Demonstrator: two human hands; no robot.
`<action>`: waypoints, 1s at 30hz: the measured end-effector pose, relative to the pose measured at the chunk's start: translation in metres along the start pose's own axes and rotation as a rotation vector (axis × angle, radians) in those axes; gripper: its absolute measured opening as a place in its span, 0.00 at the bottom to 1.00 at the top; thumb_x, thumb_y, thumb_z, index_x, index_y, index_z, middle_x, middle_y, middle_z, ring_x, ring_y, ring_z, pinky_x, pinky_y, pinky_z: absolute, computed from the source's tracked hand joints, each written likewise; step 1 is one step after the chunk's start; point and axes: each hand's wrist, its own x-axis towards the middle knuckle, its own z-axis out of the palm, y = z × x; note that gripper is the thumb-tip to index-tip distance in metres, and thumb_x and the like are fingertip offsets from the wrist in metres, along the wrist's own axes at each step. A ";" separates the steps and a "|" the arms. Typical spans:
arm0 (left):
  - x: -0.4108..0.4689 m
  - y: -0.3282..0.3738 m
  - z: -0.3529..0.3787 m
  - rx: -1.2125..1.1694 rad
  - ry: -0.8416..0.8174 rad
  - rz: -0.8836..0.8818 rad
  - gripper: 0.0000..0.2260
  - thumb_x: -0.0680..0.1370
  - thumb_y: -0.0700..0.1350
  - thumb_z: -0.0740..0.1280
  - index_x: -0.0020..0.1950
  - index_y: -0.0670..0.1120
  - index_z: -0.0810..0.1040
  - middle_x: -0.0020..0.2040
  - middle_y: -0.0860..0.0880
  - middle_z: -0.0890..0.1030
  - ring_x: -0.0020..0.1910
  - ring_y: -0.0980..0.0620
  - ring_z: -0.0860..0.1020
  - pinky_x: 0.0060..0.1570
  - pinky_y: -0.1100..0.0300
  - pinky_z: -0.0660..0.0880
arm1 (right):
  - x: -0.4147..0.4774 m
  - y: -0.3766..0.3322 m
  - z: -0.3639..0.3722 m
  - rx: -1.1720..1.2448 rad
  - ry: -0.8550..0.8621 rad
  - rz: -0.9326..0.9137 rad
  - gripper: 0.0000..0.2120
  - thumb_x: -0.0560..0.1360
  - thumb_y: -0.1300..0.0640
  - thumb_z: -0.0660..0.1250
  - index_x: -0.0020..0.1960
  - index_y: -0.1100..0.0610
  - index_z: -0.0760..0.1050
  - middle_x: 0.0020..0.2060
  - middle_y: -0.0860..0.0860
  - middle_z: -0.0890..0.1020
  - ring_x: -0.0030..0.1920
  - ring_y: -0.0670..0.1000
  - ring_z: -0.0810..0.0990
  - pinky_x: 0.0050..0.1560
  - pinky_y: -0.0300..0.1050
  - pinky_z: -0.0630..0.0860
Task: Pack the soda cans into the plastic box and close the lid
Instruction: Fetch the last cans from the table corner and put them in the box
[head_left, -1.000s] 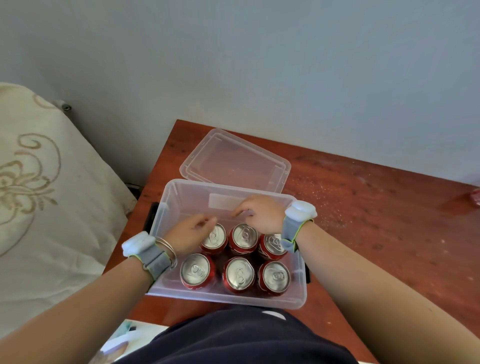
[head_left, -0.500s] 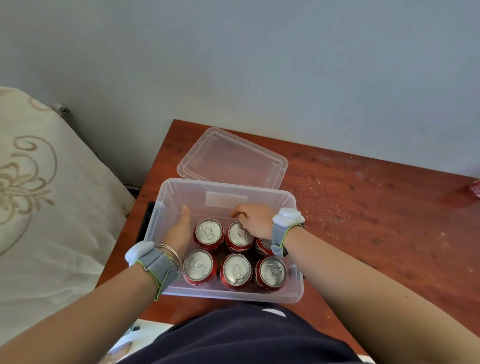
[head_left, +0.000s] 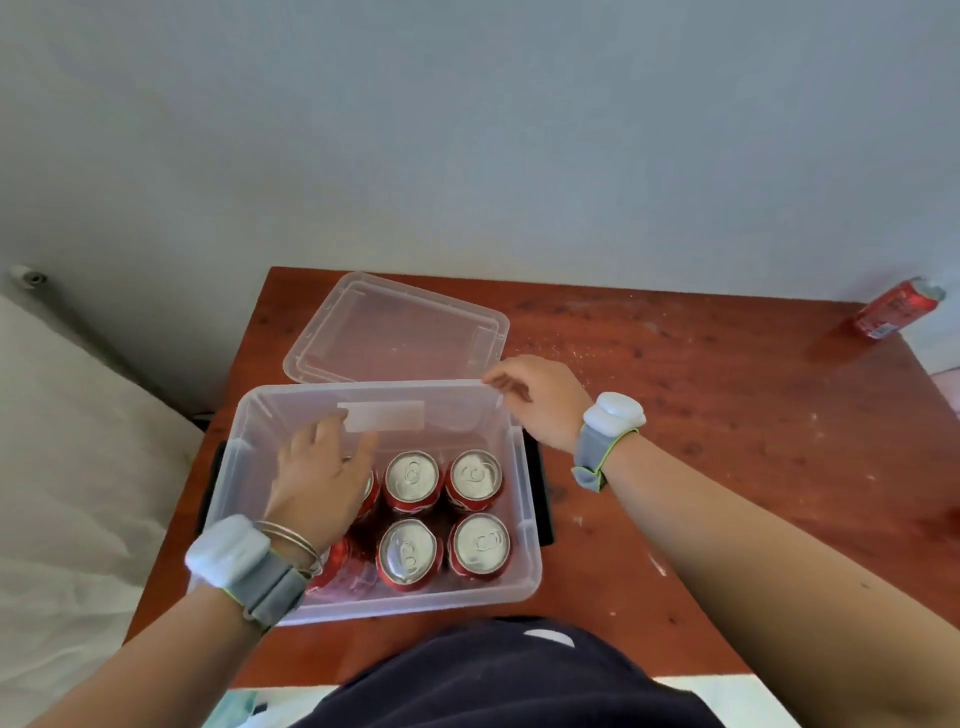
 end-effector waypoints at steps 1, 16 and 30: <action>0.000 0.020 0.006 0.039 0.010 0.067 0.25 0.78 0.58 0.55 0.71 0.46 0.63 0.71 0.42 0.67 0.70 0.41 0.63 0.68 0.43 0.61 | -0.006 0.015 -0.014 -0.004 0.056 0.022 0.18 0.73 0.68 0.60 0.58 0.57 0.78 0.54 0.54 0.82 0.54 0.51 0.80 0.58 0.44 0.74; -0.021 0.342 0.246 0.229 -0.390 0.828 0.20 0.77 0.50 0.62 0.68 0.48 0.69 0.75 0.52 0.62 0.72 0.50 0.62 0.70 0.55 0.62 | -0.206 0.347 -0.218 -0.523 0.493 0.797 0.24 0.71 0.51 0.67 0.66 0.52 0.71 0.69 0.56 0.69 0.67 0.63 0.65 0.63 0.60 0.66; 0.005 0.392 0.448 0.713 -0.507 0.752 0.38 0.72 0.69 0.54 0.76 0.58 0.40 0.79 0.50 0.41 0.77 0.43 0.41 0.72 0.37 0.45 | -0.220 0.474 -0.288 -0.437 0.160 0.919 0.18 0.73 0.44 0.64 0.56 0.54 0.77 0.55 0.57 0.76 0.56 0.62 0.74 0.52 0.54 0.77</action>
